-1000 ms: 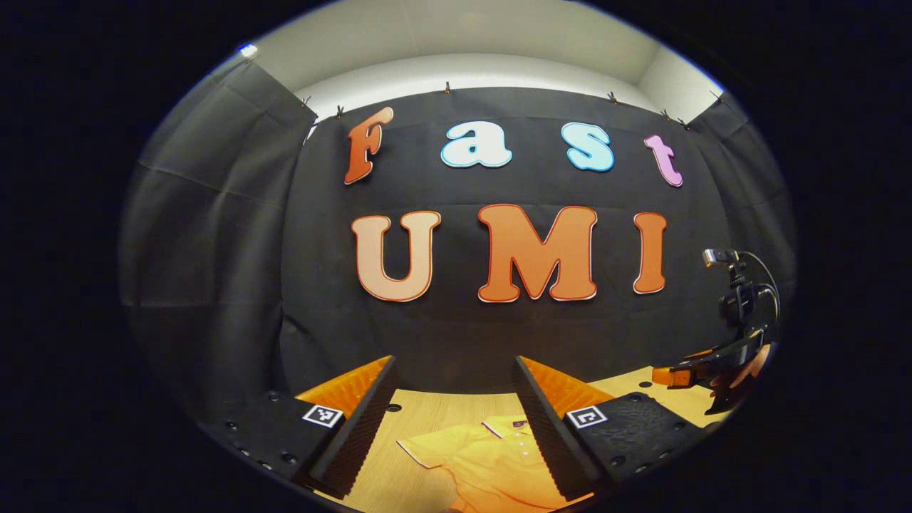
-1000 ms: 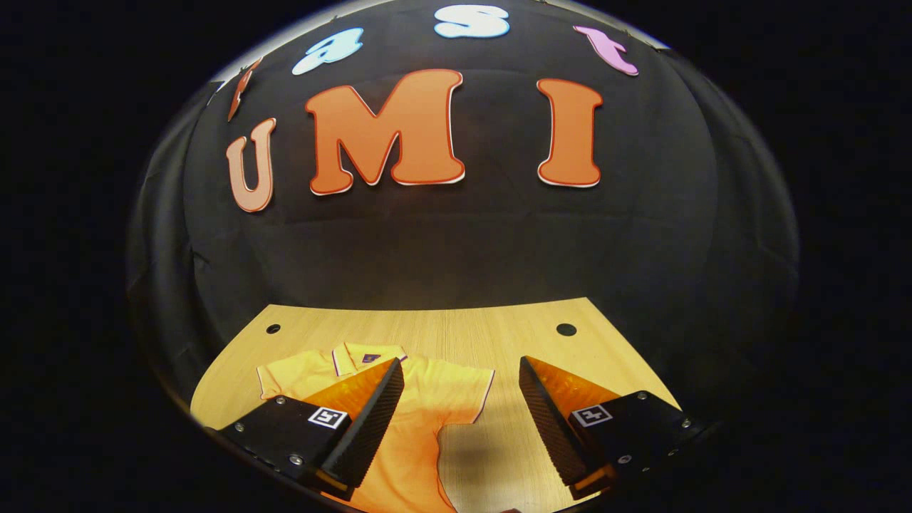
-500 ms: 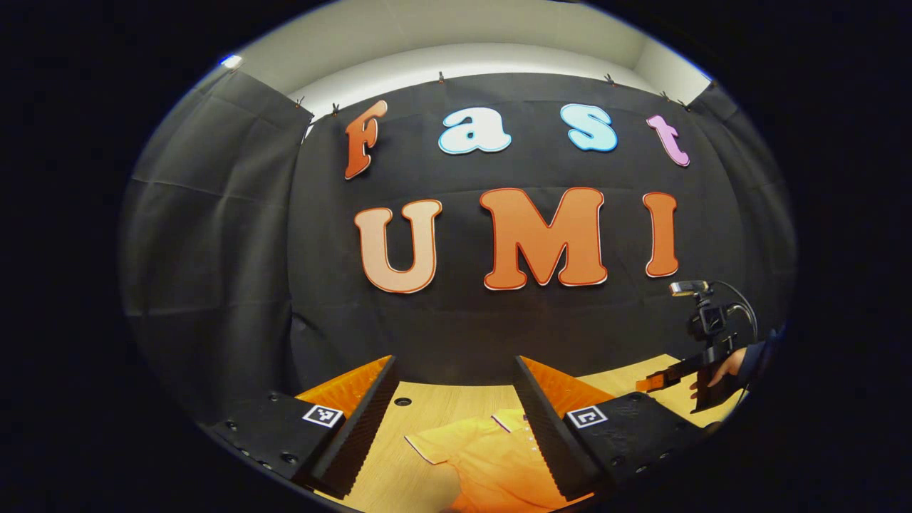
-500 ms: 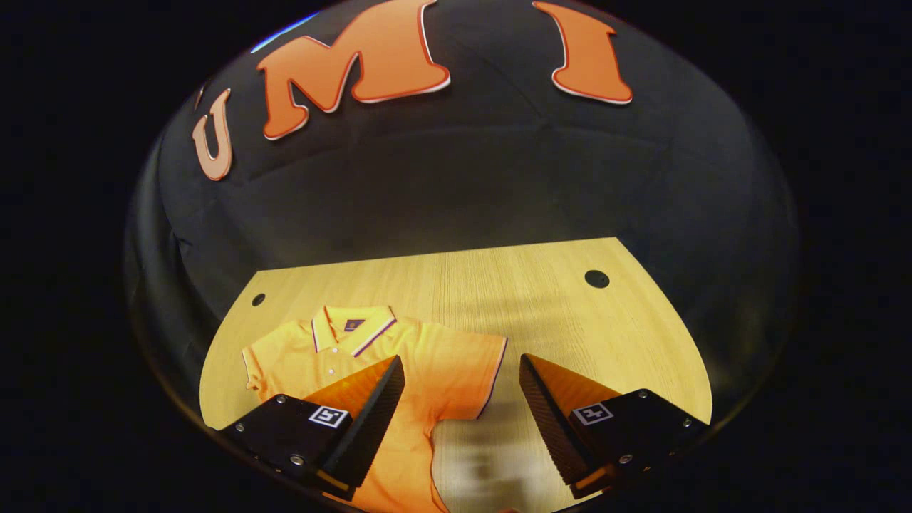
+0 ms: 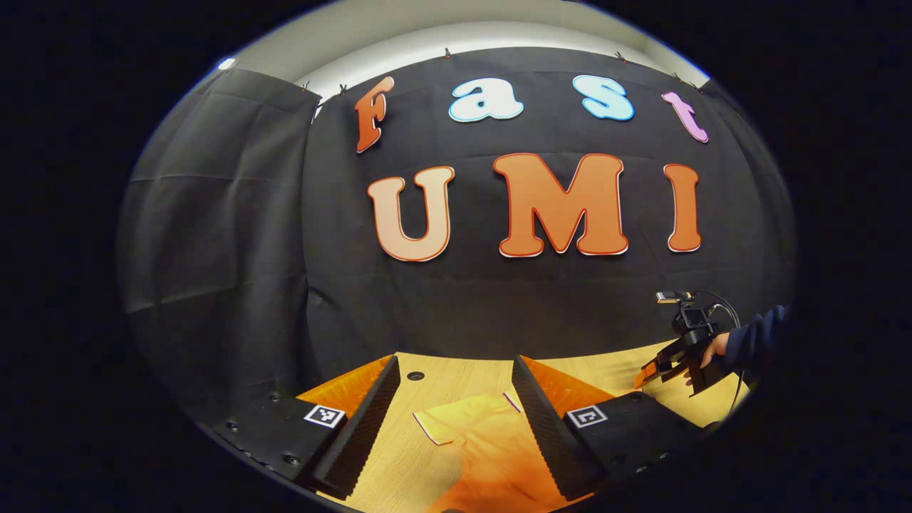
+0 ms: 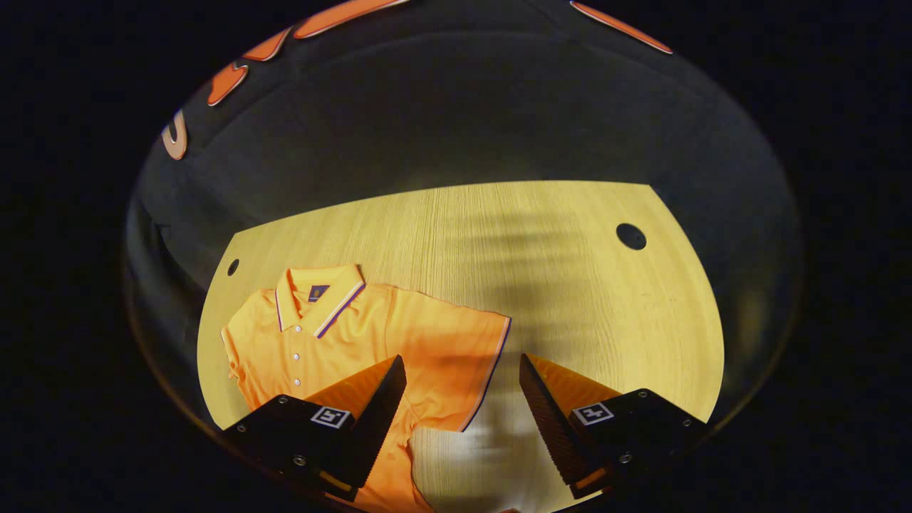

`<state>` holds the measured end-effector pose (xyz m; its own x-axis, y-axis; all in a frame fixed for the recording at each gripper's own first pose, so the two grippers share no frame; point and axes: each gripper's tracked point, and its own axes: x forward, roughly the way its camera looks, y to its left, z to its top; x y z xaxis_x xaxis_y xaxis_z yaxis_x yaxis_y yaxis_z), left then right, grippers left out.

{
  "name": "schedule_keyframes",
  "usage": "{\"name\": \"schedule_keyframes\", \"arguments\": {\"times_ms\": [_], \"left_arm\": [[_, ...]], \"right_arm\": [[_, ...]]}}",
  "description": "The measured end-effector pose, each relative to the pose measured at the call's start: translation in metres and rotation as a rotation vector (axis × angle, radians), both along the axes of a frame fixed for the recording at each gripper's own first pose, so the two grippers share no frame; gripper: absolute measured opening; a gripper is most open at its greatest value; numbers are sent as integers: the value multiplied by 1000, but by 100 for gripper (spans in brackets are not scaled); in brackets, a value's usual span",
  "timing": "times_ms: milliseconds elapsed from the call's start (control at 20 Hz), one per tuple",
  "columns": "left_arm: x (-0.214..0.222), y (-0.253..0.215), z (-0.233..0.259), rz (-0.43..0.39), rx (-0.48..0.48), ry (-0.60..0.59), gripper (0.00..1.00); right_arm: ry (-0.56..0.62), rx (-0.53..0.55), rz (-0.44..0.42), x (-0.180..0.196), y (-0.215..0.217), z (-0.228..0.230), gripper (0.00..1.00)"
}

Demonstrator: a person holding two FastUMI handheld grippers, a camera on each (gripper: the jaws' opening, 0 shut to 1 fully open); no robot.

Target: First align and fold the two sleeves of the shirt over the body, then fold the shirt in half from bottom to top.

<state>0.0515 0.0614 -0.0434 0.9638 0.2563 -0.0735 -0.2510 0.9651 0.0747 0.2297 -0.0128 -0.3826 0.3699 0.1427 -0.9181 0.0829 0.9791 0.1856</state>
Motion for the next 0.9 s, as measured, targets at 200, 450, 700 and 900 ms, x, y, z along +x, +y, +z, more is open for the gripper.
{"name": "schedule_keyframes", "arguments": {"times_ms": [200, 450, 700, 900], "left_arm": [[-2, -3, -7, 21, 12, 30, 97], [-9, -7, -13, 36, 15, 61, 97], [-7, -23, -15, 19, 67, 75, 97], [-2, -33, -10, -4, 79, 62, 99]], "right_arm": [[126, 30, 21, -1, 3, -29, 95], [241, -14, 40, -3, -2, -59, 83], [302, -76, 36, -6, -7, -74, 68], [314, -93, 73, -5, 0, -71, 40]]}}
